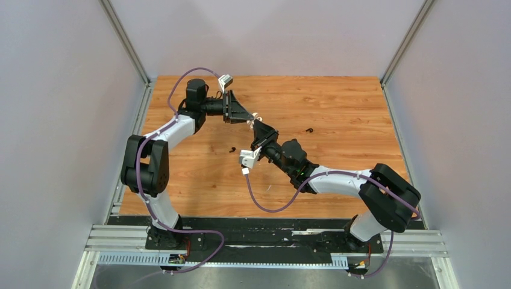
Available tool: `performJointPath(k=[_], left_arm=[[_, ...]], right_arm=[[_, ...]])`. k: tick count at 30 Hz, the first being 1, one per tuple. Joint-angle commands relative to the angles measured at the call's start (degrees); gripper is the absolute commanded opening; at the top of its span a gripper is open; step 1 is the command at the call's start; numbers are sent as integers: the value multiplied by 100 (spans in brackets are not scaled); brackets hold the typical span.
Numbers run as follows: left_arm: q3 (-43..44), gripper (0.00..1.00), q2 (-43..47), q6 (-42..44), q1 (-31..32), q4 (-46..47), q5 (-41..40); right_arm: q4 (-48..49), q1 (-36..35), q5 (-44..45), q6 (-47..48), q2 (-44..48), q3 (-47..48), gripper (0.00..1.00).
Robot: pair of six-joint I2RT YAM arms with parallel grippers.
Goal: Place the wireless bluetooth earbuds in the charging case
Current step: Insert the left earbud into the left side groove of the charging case.
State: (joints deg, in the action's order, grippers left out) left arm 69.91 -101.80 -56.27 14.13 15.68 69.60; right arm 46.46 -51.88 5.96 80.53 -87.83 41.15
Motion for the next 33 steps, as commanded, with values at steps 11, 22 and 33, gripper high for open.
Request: performJointPath(k=[11,22,33], left_arm=[[30,0,220,-402,-11,812,278],[2,0,231,-384,-7,823,288],[29,0,170,-381,-7,824,316]], right_arm=[[-1191,-1,25,17,255,105,13],[-2284,2,-132,-392,374,489,24],[-2510,2,-13,-648,357,749,44]])
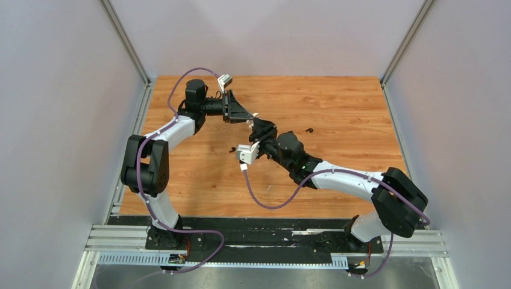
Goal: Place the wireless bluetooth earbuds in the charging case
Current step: Insert the left earbud into the left side groove of the charging case.
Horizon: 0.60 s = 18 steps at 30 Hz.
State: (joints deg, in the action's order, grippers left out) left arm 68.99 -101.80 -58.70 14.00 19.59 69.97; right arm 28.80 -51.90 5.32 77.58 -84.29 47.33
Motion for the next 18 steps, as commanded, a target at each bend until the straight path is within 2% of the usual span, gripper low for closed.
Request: performJointPath(k=[1,6,9,11,15,18], left_arm=[[127,0,163,-137,6,432,284],[264,0,116,120,6,103,315],[378,0,96,441,6,-226,283],[425,0,72,563,6,-371,268],[545,0,11,841,6,-679,268],[706,0,-15,1339,6,-1400,250]], right_arm=[[-826,1,70,-404,11,188,46],[-1953,34,-86,-1021,297,605,59],[-3076,149,-627,-1859,686,891,78],[-3886,238,-1014,-2184,897,979,86],[-4744,349,-1263,-2920,1350,895,92],[-5175,540,-1291,-3853,1589,1015,96]])
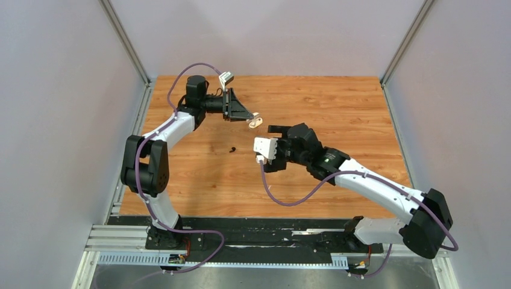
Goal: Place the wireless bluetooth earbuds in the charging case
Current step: Insert the left earbud into the left side groove of the charging case, then move the right earbud to the center of the board.
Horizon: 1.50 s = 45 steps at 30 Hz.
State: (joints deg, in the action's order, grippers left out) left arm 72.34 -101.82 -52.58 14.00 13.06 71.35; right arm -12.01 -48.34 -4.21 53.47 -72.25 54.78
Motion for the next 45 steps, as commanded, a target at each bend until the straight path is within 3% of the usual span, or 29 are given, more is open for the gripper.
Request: performJointPath(k=[1,4,8,11,16,22,35,45], left_arm=[[493,0,-20,1165,6,-982,58],[762,0,-41,2203,6,-2491,-91],[1113,0,-50,3908,6,-4140,-254],[1393,0,-38,4736,6,-5344,-347],[1626,0,42,5807,6,-6570,-600],[1559,0,211,6015,6,-6916,-882],[1860,0,-119,7178,-2,-8185,-1498],[1860,0,-126,7136,-7,-8170,-1557]], right_arm=[[-1200,285,-365,-1777,429,344,96],[-1574,590,-555,-2505,497,542,100],[-2092,1470,-1736,-3098,325,736,89],[-2657,2152,-2300,-3045,-136,897,83],[-3395,2691,-2296,-2562,-1349,1315,51],[-3450,2927,-2235,-1928,-2181,1274,36],[-2760,3488,-2043,-1379,-3063,1440,29],[-2050,2900,-1450,-1330,-2929,890,28]])
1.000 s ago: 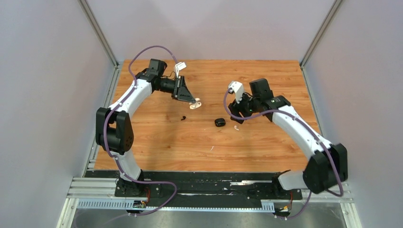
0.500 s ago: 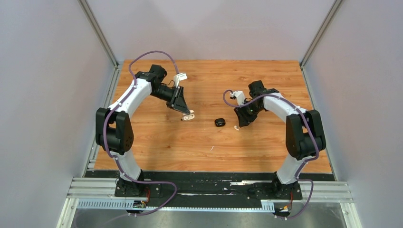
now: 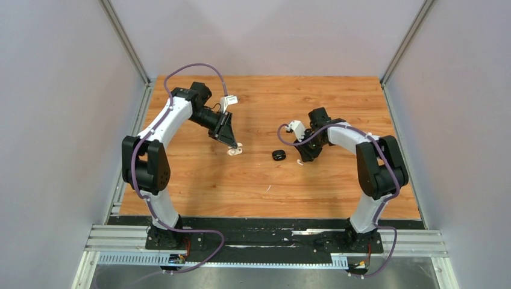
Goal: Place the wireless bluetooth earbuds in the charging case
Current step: Move the right earbud to the center of the board.
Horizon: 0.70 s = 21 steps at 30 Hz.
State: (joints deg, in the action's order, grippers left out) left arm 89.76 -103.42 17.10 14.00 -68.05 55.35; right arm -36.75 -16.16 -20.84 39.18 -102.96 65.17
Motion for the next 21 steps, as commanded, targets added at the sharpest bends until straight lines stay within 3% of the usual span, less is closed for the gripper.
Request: performJointPath(k=[1,6,11,16,21], left_arm=[[102,0,50,152,-4,-50,45],[-92,0,192,111,-7,65,60],[-372,0,329,35,-4,210,88],[-457,0,377,76,-8,217,52],[-440,0,455,262,-10,23,-15]], right_arm=[[455,-425,270,57,143,-179,28],[345,-980,515,-435,393,-159,27],[-37,-1396,178,-1015,736,-151,27],[-270,-1300,-207,-1397,685,16,27],[-152,-878,-4,-720,785,21,26]])
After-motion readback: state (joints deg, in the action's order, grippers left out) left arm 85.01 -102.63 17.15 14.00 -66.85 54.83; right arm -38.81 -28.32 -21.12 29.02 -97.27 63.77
